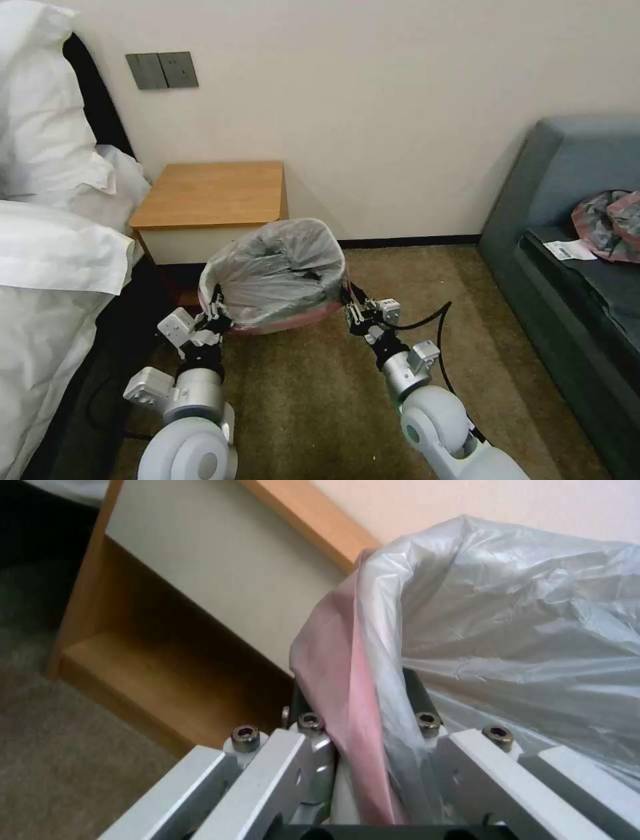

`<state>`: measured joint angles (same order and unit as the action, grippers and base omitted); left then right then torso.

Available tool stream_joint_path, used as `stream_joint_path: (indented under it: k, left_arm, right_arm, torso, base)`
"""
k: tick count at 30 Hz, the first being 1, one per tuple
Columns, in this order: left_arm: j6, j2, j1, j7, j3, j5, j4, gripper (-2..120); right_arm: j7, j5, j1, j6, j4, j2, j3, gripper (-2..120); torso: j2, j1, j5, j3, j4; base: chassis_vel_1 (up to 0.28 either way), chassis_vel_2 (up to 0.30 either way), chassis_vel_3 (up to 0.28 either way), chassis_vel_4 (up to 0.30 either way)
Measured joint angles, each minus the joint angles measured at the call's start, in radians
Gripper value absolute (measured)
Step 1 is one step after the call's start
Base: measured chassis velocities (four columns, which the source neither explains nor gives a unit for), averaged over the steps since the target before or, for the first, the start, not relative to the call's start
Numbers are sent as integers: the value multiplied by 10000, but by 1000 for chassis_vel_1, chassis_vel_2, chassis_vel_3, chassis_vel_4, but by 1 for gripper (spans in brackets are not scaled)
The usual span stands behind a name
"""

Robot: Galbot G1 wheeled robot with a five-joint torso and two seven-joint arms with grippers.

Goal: Pick up the garbage bag from the table and place it over the trash can.

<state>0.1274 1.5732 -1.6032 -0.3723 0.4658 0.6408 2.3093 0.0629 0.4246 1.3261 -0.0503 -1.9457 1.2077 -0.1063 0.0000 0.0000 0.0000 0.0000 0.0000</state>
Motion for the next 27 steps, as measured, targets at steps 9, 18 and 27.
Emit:
stream_joint_path:
  k: [9,18,27]
  left_arm:
    - [-145,-22,109,-39,44,-517,-589,7]
    - [-856,-186,120,495,-136,-2787,-1406,7]
    - [-1783,-167,67,1116,-257,-5719,-2088,7]
  right_arm:
    - [-258,-733,716,-640,-308,-33,-832,79]
    - [-528,-2640,688,-1840,-752,-147,-2080,95]
    - [-885,-4290,-245,-2382,-965,-1173,-1773,65]
  torso:
    - [0,0,1,0,-1]
    - [-1,0,1,0,-1]
    - [0,0,0,0,0]
  base:
    - [0,0,0,0]
    - [0,0,0,0]
    - [0,0,0,0]
